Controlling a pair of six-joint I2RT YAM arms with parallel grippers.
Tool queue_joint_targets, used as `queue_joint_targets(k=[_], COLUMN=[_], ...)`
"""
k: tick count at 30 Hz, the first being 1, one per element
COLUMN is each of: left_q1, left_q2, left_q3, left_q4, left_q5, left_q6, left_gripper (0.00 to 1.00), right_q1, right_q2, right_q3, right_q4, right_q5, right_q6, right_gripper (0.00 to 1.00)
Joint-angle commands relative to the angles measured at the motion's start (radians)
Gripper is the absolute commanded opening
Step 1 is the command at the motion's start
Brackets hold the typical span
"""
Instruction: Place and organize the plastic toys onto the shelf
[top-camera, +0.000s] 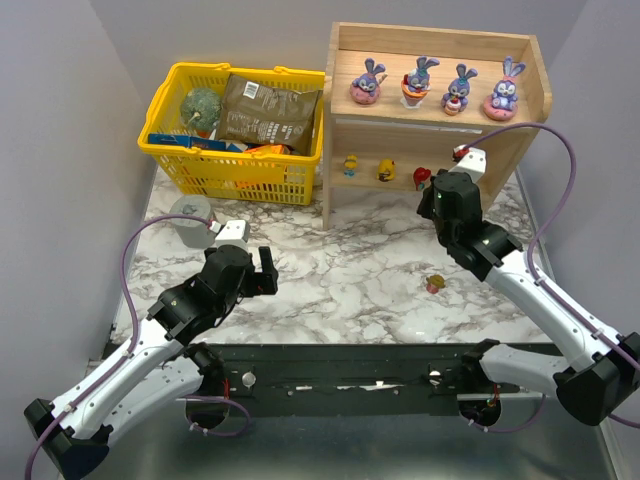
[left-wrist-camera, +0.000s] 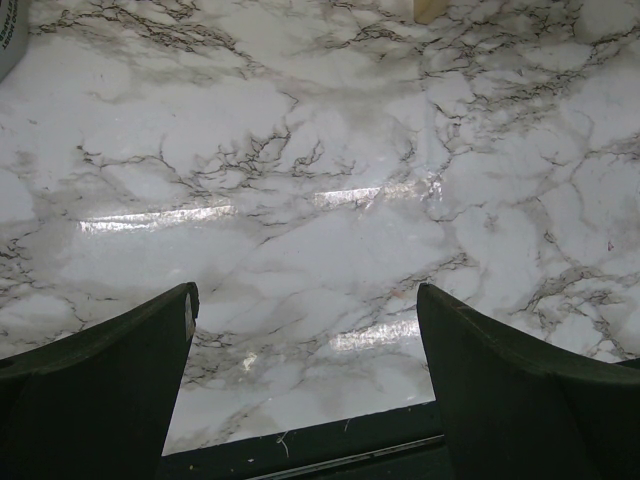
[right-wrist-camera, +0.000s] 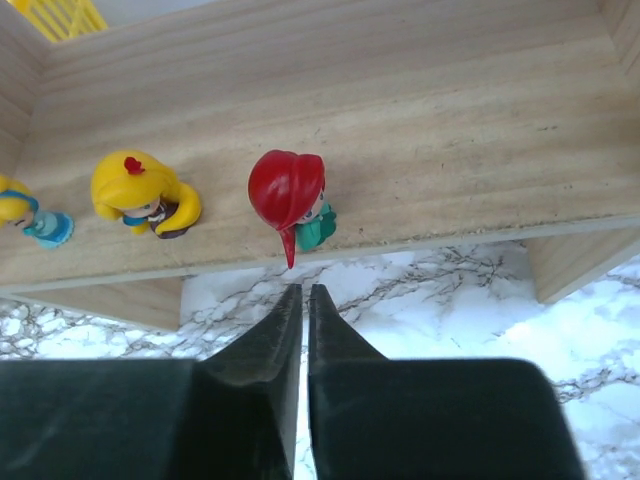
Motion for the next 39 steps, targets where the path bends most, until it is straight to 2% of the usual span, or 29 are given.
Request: queue_joint_targets(k=[1, 3, 39], left_q1=[0.005, 0.003, 0.003], left_q2=[-0.010, -0.010, -0.004], left_q3=[0.009, 0.008, 0.011], left_q4=[0.010, 0.010, 0.008], left_q5=[0.014, 0.011, 0.008], left_q6=[0.010, 0.010, 0.010], left_gripper=[0.99, 0.99, 0.99], right_q1=[-0.006, -0.006, -0.016], right_q2=[0.050, 0.080, 0.283], right_q3=[0.027, 0.040, 0.192], right_q4=[-0.031, -0.042, -0.032], right_q5=[0.033, 0.033, 0.065], right_q6=[0.004, 0.018, 0.012], right_gripper=[0.05, 0.01, 0.01])
